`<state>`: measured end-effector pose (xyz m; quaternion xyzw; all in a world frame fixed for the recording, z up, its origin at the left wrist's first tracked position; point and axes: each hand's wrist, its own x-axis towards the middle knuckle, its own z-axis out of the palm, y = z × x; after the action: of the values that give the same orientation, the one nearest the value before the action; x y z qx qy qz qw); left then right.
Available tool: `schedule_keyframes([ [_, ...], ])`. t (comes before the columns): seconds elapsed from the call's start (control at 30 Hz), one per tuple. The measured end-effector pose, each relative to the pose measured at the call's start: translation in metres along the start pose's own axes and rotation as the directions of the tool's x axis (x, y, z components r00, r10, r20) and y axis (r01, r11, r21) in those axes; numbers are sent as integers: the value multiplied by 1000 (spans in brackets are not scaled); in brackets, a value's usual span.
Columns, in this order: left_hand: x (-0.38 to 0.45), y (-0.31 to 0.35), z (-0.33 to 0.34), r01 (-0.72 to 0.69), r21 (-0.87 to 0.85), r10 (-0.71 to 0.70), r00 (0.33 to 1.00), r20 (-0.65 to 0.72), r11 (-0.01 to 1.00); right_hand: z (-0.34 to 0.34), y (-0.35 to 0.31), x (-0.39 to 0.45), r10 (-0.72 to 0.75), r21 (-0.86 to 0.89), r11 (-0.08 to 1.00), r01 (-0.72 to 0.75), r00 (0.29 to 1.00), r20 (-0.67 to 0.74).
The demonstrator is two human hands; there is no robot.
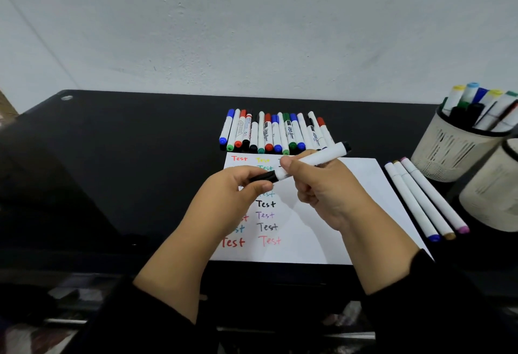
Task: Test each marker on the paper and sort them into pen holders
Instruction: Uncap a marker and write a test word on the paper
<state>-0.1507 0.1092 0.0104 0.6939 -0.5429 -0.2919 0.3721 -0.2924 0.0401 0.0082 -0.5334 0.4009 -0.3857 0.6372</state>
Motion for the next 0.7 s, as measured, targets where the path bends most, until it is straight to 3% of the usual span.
schedule_keyframes([
  [0.43,2,0,5,28,69,-22,995,-95,997,8,2,0,88,122,988,-95,994,63],
  [0.7,4,2,7,84,68,-81,996,-40,994,1,7,2,116,158,978,-133,987,112],
])
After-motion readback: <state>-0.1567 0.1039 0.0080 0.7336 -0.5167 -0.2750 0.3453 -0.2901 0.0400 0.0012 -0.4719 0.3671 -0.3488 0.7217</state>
